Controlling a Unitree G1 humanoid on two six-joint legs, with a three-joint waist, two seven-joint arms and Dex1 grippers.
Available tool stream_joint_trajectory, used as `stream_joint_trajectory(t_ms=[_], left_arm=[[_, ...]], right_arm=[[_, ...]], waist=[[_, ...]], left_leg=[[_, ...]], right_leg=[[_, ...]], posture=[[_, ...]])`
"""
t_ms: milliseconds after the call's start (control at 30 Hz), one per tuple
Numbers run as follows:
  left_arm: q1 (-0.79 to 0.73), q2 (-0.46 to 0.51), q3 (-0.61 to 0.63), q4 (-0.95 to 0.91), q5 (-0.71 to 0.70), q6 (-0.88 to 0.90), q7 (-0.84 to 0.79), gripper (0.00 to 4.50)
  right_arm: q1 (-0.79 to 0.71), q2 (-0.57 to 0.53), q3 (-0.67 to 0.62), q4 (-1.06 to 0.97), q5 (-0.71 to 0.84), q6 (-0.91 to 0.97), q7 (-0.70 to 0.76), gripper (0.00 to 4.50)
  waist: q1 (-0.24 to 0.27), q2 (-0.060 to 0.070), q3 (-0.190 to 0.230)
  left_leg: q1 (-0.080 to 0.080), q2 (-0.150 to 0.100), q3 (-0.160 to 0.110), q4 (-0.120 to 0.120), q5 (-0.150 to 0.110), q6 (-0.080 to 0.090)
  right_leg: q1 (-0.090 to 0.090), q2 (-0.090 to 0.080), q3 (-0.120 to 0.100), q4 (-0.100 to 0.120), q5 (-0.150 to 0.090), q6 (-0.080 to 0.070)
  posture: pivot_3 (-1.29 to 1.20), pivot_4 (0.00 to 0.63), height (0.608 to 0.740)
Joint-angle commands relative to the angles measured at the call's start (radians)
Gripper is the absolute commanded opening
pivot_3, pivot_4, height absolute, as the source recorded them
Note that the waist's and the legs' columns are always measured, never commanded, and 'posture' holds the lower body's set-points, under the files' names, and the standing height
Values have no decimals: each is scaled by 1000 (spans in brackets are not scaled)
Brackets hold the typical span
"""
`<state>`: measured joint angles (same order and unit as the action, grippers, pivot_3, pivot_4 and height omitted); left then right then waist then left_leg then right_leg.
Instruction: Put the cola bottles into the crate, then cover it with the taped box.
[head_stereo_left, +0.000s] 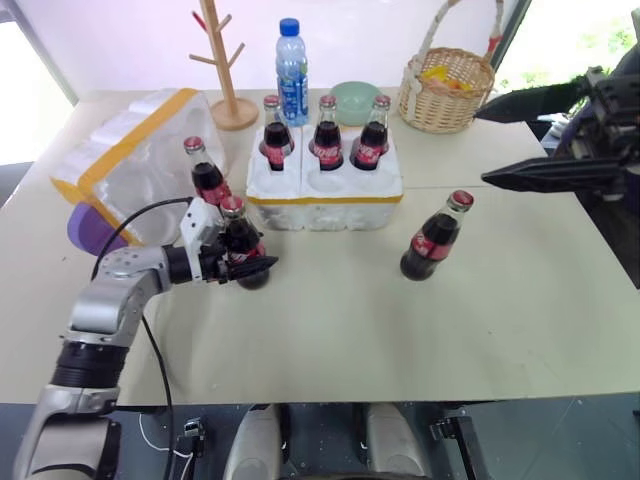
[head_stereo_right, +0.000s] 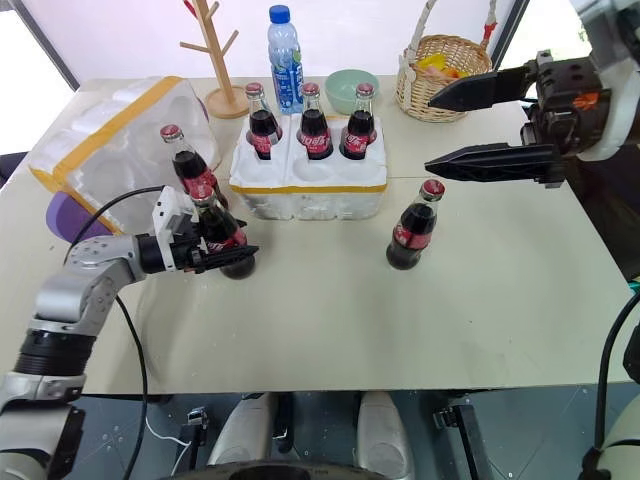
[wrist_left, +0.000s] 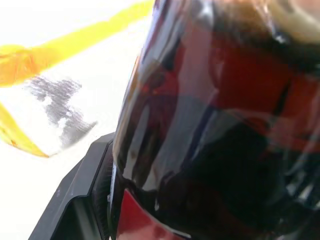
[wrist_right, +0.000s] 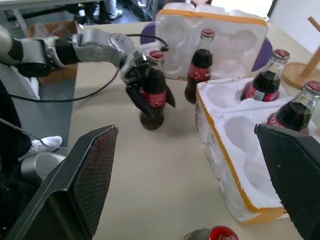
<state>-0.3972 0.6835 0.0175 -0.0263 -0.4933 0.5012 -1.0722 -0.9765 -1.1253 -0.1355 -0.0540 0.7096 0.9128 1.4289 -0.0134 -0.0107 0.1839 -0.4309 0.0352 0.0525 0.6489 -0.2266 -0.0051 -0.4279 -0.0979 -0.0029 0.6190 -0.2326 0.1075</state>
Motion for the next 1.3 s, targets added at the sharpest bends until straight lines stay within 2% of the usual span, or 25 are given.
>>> stream_joint_trajectory(t_ms=[33,100,167,233,333,400,500,633,933,1033,1167,1233,1300], left_arm=[[-36,30,48,-153,-134,98,-48,2839],[-68,26,59,-195,-193,158,-38,2839],[-158,-38,62,-202,-236,187,26,2839],[-237,-102,54,-185,-222,176,96,2839],[-397,-239,55,-65,-186,155,245,2839],[-504,-329,34,55,-103,68,337,2839],[-601,-414,31,209,-22,-26,422,2839],[-683,-463,-17,395,104,-159,455,2839],[-706,-549,-113,600,211,-170,364,2839],[-704,-588,-118,664,245,-184,381,2839],[-755,-616,-87,808,294,-144,494,2839],[-772,-615,-69,821,297,-147,505,3903],[-769,-601,-54,778,285,-145,489,4463]], right_arm=[[-4,-17,-42,-26,32,9,-17,4500],[6,-21,-42,-36,30,-4,-25,4500],[18,-20,-45,-47,30,-13,-37,4500],[30,-20,-50,-56,34,-16,-46,4500],[45,-15,-63,-70,46,-9,-72,4500],[60,-10,-79,-83,59,0,-93,4500],[82,-7,-92,-101,74,3,-118,4500],[116,-7,-110,-120,85,1,-152,4500],[177,3,-134,-124,93,-18,-212,4500],[190,14,-131,-127,94,-27,-231,4500],[193,27,-125,-129,94,-30,-254,4500],[196,30,-124,-129,94,-30,-260,4500],[197,35,-126,-131,97,-26,-268,4500]], waist=[[1,0,0],[6,-1,1],[11,-2,1],[20,-2,2],[25,-3,2],[28,-3,2],[22,-3,2],[21,-3,2],[27,-3,2],[28,-3,2],[33,-3,2],[33,-3,2],[28,-3,2]], left_leg=[[0,0,0,0,0,0],[-1,0,-1,0,0,0],[-2,0,-1,1,0,0],[-3,-1,-2,4,0,0],[-5,-1,-2,7,0,0],[-7,-2,-3,10,0,1],[-10,-2,-5,14,-1,2],[-10,-2,-4,15,-1,3],[-14,-2,-4,15,-2,4],[-13,-2,-5,15,-2,5],[-13,-3,-5,16,-2,5],[-13,-3,-5,16,-3,5],[-13,-3,-5,16,-3,5]], right_leg=[[0,0,0,0,0,0],[0,0,0,0,0,0],[0,0,0,0,0,0],[0,0,0,0,1,1],[0,0,0,0,3,6],[0,0,0,1,4,7],[0,1,-1,0,5,10],[-1,1,-1,0,6,11],[-3,1,-1,-1,7,12],[-3,1,-1,-1,7,12],[-2,1,-1,-1,7,12],[-2,0,-1,-1,7,12],[-1,0,-1,-1,7,12]], posture=[[0,150,740],[0,150,740],[0,150,740],[0,150,740],[0,150,740],[0,150,740],[0,150,740],[0,150,740],[0,150,740],[0,150,740],[0,150,740],[0,150,740],[0,150,740]])
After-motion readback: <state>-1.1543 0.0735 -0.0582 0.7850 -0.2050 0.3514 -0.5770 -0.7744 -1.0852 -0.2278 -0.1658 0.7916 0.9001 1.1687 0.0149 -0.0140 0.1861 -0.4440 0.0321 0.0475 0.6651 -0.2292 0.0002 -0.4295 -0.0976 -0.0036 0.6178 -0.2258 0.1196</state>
